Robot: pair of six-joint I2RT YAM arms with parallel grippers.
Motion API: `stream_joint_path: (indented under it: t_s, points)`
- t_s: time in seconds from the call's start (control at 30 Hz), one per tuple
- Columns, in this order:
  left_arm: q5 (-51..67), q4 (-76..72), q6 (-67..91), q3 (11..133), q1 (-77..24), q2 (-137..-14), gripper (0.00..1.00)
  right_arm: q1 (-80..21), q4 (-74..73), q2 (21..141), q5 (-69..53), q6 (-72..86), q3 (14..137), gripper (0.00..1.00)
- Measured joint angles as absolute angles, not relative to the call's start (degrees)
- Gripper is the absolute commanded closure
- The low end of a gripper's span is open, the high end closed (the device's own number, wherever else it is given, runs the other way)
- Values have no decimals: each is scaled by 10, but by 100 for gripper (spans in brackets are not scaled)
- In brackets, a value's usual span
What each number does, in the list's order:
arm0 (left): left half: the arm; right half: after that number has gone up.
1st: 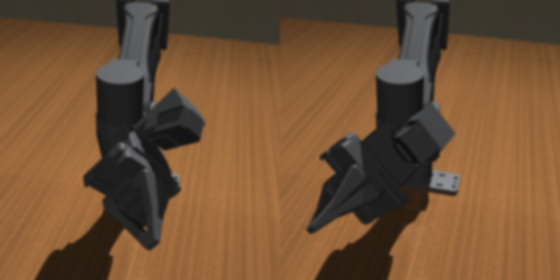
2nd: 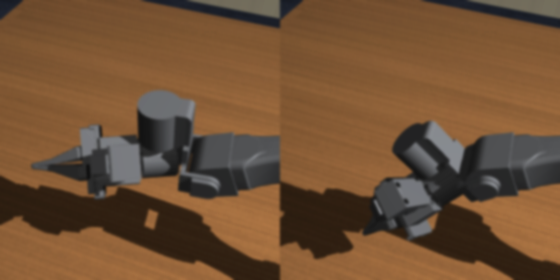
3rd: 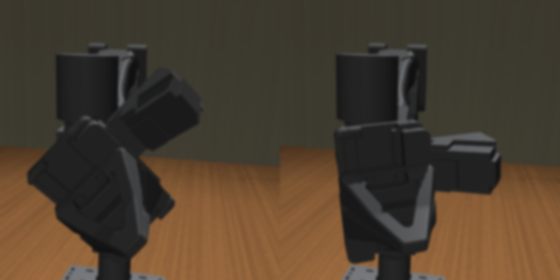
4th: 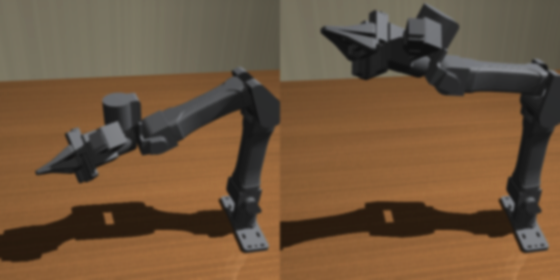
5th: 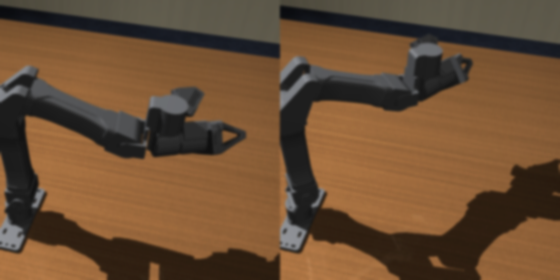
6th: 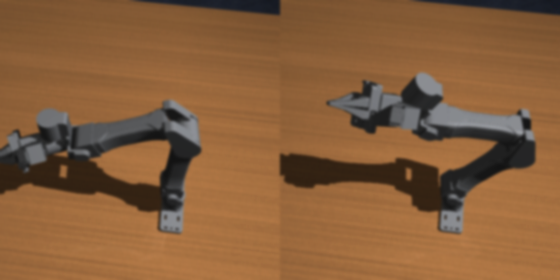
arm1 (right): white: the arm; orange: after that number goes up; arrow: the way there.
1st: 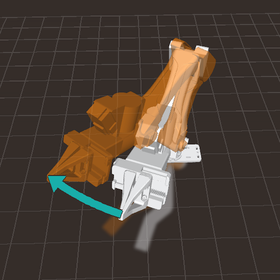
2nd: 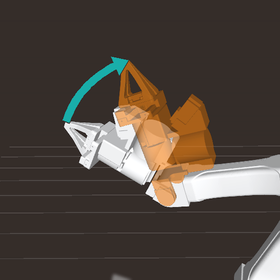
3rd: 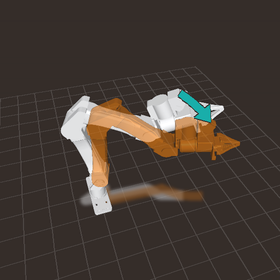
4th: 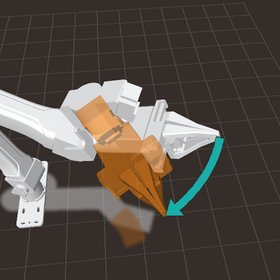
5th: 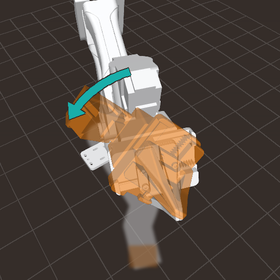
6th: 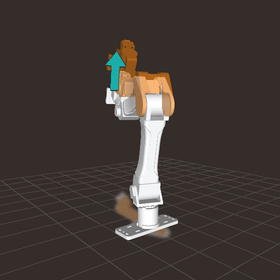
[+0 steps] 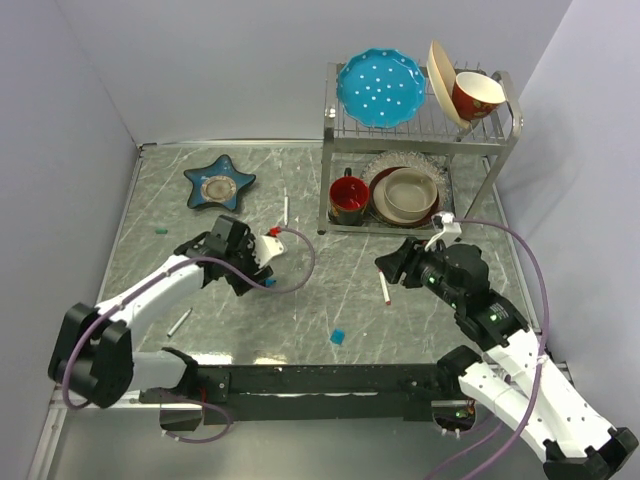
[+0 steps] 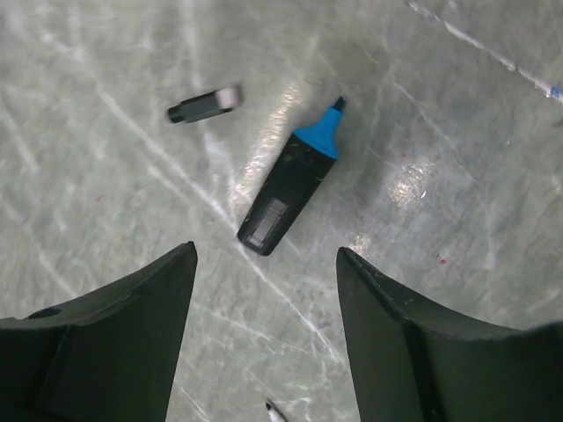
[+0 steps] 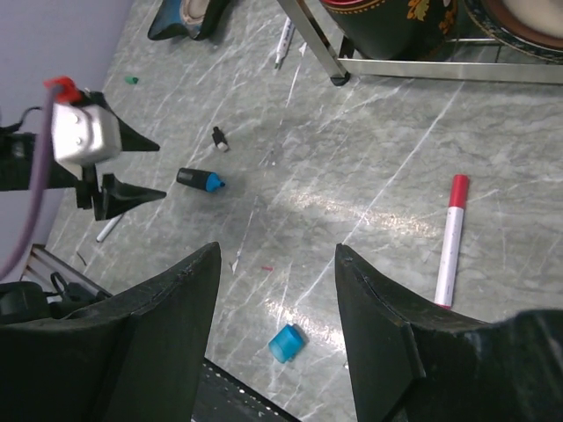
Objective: Insert the pens into the pen caps
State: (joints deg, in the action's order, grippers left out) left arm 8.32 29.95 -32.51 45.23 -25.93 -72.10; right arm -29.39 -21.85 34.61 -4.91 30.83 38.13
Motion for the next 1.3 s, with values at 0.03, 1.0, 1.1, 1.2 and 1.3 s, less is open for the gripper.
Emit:
stream_joint_path:
  t_s: [0.03,1.0,1.1,1.2,1.3]
  points:
    - [87,299,-336,452,-260,-729,32,-294,-221,344,-46,308,381,37]
    - [96,271,-378,493,-274,-902,83,-294,-258,285,-13,306,383,37]
    - [76,264,-350,493,-291,-903,99,-294,-265,280,-10,307,383,37]
    - [65,255,-319,492,-316,-903,99,-294,-269,273,-11,311,383,37]
    - [64,245,-287,485,-345,-896,99,-294,-273,264,-12,320,383,37]
